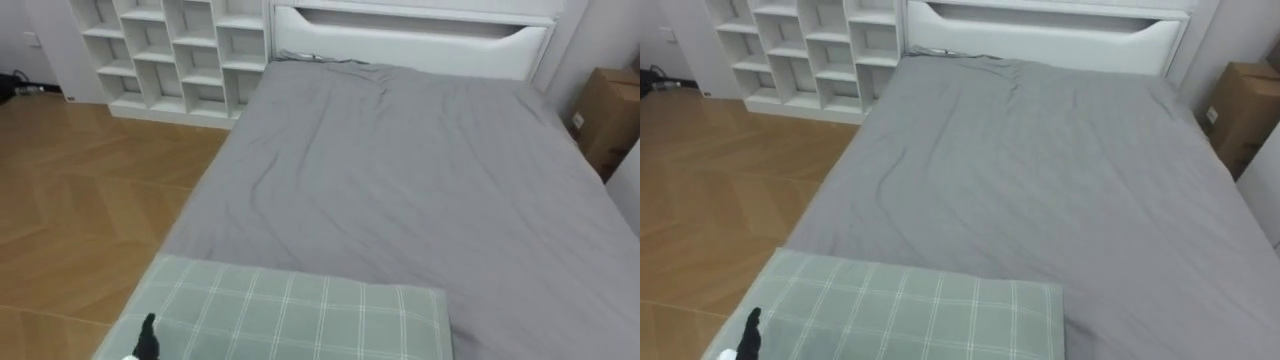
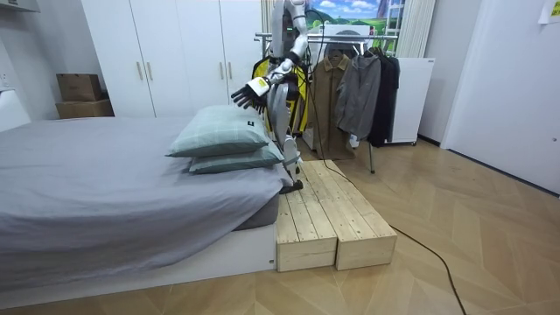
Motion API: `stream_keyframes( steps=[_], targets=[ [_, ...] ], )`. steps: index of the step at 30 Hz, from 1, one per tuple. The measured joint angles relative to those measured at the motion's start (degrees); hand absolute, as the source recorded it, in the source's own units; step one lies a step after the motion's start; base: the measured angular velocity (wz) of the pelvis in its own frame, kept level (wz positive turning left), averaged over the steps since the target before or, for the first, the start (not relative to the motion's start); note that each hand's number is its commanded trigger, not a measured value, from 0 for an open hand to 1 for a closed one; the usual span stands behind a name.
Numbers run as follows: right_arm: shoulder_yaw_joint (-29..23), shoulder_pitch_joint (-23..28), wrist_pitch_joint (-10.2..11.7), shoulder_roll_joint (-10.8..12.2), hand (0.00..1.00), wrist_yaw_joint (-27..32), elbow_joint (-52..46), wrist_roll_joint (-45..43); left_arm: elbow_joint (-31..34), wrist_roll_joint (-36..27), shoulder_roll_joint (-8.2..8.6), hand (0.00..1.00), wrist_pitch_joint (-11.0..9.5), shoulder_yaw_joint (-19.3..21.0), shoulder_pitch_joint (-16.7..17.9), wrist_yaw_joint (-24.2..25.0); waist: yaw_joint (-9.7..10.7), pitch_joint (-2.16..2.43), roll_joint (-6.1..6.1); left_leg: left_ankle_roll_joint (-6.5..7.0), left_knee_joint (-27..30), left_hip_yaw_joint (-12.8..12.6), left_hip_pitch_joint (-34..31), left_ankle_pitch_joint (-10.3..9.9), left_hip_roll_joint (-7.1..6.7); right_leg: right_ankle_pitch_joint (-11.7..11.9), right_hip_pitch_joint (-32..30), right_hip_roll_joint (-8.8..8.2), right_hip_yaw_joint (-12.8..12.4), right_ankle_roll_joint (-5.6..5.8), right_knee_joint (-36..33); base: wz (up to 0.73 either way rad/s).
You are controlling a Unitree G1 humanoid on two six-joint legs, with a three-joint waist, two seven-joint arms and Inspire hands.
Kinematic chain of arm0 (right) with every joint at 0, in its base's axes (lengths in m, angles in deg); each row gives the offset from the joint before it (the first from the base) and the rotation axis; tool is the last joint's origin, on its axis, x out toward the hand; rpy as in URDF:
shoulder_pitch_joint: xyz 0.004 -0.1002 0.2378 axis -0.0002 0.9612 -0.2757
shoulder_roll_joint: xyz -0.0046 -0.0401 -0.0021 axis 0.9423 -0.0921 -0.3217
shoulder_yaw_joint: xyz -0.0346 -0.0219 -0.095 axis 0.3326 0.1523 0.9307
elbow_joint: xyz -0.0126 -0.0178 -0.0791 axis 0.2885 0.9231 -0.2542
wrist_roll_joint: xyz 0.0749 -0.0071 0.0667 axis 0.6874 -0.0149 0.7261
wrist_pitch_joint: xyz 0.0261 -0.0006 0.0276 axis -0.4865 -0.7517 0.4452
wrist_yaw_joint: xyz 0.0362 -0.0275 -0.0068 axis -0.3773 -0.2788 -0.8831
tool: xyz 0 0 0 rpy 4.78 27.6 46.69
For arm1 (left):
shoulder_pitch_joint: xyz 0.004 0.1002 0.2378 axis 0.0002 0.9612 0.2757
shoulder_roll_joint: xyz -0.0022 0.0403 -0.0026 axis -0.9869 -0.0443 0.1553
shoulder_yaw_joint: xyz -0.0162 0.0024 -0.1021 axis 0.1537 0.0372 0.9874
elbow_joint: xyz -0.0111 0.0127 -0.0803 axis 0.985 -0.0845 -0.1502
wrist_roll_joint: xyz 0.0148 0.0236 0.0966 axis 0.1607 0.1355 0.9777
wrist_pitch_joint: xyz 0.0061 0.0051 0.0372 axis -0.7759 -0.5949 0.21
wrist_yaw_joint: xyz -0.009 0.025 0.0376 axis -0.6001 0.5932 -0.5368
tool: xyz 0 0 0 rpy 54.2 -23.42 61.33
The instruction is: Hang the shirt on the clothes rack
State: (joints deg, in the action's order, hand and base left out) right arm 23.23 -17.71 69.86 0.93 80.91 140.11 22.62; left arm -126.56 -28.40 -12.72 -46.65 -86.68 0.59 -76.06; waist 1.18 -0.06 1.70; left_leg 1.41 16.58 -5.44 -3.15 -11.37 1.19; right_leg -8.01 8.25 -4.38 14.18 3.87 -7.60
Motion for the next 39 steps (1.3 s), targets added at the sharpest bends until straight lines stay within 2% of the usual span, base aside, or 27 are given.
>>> stream_keyframes(
  steps=[3,5,10,12,15,17,20,23,26,31,34,39],
  targets=[
    [-0.7,0.9,0.0,-0.2,0.0,0.1,0.0,0.6,-5.6,-3.8,-0.2,0.0,0.0,2.5,1.8,-1.3,-0.2,-0.06,-0.15,-0.05,0.0,0.0,0.4,0.0,0.04,-0.1,0.1,0.0,0.0,-0.14,0.0,0.0],
    [-2.2,1.6,-0.3,-0.1,0.0,0.4,0.3,1.5,-9.3,-6.3,-0.18,0.0,0.1,5.3,4.3,-1.6,-0.5,-0.02,-0.23,-0.25,0.0,0.1,0.9,-0.1,0.03,-0.3,0.4,0.02,0.1,-0.19,0.0,0.0],
    [-4.6,2.7,-2.6,-1.0,0.0,0.0,1.0,1.4,-16.1,-9.7,-0.32,0.0,0.8,12.6,6.8,-2.4,-2.3,-0.09,-0.27,-0.43,0.0,0.2,1.4,-0.2,0.04,-0.7,0.9,0.02,0.3,-0.46,-0.1,0.0],
    [-5.8,3.2,-3.4,-1.3,0.0,-0.7,1.3,1.5,-19.0,-11.7,-0.15,0.0,1.3,14.0,7.3,-2.1,-2.9,-0.09,-0.5,-0.44,0.1,0.4,1.3,-0.2,-0.01,-0.9,1.1,0.02,0.2,-0.66,-0.1,0.04],
    [-8.0,3.8,-4.8,-1.2,0.0,-2.4,1.3,2.2,-23.7,-17.4,-0.02,0.0,3.4,14.5,7.4,0.1,-2.7,-0.13,-0.52,-0.94,1.2,1.3,0.7,-0.7,-0.12,-1.5,1.6,0.08,0.0,-0.79,-0.2,0.16],
    [-9.0,3.8,-5.4,-1.1,0.0,-3.0,1.2,2.2,-26.7,-19.6,0.77,0.0,5.7,14.7,7.5,3.5,-2.8,-0.13,-0.61,-1.16,2.0,1.3,0.6,-0.9,-0.08,-2.4,1.8,0.1,0.0,-1.05,-0.2,0.0],
    [-9.2,3.9,-6.4,-1.3,0.0,-4.0,1.2,2.2,-28.8,-19.6,2.15,0.0,8.7,14.6,7.3,8.3,-2.7,-0.2,-0.55,-1.36,2.8,1.4,0.3,-0.9,0.11,-3.3,1.9,0.29,0.1,-1.46,-0.2,0.06],
    [-11.1,4.0,-7.1,-1.2,0.0,-4.8,1.2,0.9,-29.2,-19.5,2.82,0.0,11.5,14.6,7.3,12.3,-2.7,-0.27,-0.41,-1.4,3.1,1.4,0.4,-0.9,0.33,-4.2,1.8,0.36,0.1,-1.65,-1.2,0.0],
    [-11.4,4.3,-7.5,-1.5,0.0,-5.4,0.2,-0.2,-29.0,-18.3,2.92,0.0,13.8,14.6,7.0,15.8,-2.3,-0.07,-0.71,-1.46,3.1,1.2,0.3,-0.8,0.49,-4.4,1.7,0.46,0.1,-1.82,-1.2,0.0],
    [-11.3,4.6,-7.5,-1.6,0.0,-5.7,-0.1,-1.0,-27.1,-13.3,2.97,0.0,17.2,12.8,5.6,17.8,-1.1,0.06,-0.75,-1.64,2.4,1.1,0.7,-0.9,0.31,-4.6,1.8,0.4,0.0,-1.82,-1.1,-0.01],
    [-11.4,4.4,-7.5,-1.4,0.0,-6.1,-0.1,-0.5,-26.1,-10.8,3.03,0.0,17.6,12.8,3.8,18.1,0.1,0.28,-0.3,-1.77,1.8,1.1,0.9,-0.8,0.18,-4.6,1.8,0.33,0.1,-1.85,-1.0,0.0],
    [-11.3,4.6,-7.5,-0.9,0.0,-5.6,0.1,-0.5,-25.9,-7.5,3.05,0.0,17.3,11.8,1.1,19.3,1.0,0.07,0.15,-1.93,0.8,0.6,2.2,-0.7,0.11,-4.6,2.2,0.29,-1.3,-1.86,-1.1,-0.07]
  ],
)
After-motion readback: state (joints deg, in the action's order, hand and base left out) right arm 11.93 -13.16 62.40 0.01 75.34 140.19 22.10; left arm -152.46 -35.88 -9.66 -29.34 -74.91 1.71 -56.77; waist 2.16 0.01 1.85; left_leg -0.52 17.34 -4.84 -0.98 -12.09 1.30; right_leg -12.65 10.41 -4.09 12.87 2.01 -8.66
